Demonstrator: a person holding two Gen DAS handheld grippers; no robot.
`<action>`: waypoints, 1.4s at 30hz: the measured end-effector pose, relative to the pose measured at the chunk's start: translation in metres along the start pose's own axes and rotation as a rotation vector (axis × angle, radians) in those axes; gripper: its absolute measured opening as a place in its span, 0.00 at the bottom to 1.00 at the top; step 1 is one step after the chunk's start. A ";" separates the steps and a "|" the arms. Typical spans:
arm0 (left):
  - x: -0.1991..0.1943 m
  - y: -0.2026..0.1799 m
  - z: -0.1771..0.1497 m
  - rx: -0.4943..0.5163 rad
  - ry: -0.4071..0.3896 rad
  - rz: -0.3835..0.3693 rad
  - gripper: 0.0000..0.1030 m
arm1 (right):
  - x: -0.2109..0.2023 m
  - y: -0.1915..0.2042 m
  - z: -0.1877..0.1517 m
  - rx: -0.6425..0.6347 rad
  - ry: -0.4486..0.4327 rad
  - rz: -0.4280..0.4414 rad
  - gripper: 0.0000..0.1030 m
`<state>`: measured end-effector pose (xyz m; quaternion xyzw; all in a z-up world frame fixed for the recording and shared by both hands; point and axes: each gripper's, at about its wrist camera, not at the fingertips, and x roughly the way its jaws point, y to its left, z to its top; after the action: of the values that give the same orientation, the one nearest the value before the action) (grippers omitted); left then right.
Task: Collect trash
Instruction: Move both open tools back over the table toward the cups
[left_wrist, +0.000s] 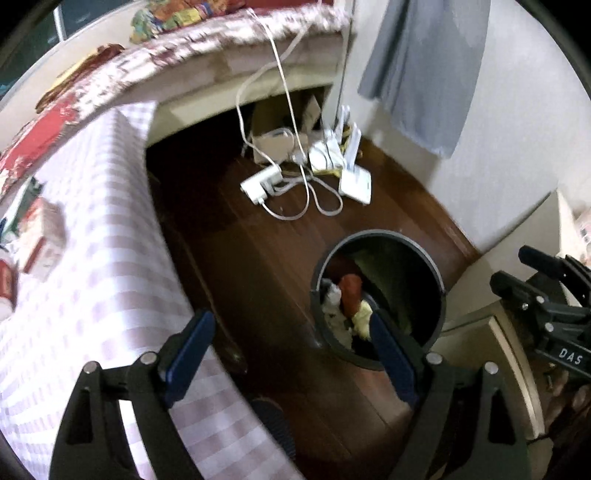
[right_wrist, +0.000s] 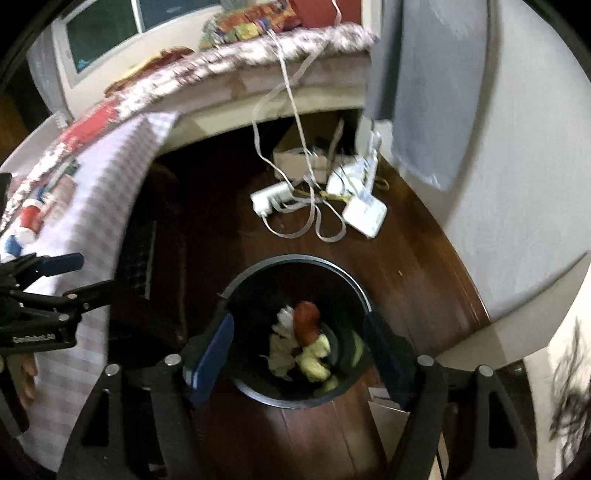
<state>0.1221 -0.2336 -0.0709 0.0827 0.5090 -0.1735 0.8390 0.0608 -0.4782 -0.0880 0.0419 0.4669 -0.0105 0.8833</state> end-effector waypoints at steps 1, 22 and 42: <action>-0.009 0.005 -0.001 -0.006 -0.020 0.004 0.85 | -0.007 0.009 0.004 -0.011 -0.012 0.008 0.78; -0.093 0.116 -0.048 -0.178 -0.214 0.119 0.85 | -0.055 0.169 0.038 -0.226 -0.102 0.125 0.80; -0.144 0.254 -0.128 -0.423 -0.303 0.298 0.84 | -0.072 0.327 0.057 -0.420 -0.119 0.271 0.80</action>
<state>0.0514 0.0715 -0.0135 -0.0467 0.3853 0.0511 0.9202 0.0858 -0.1591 0.0244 -0.0808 0.3959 0.2028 0.8920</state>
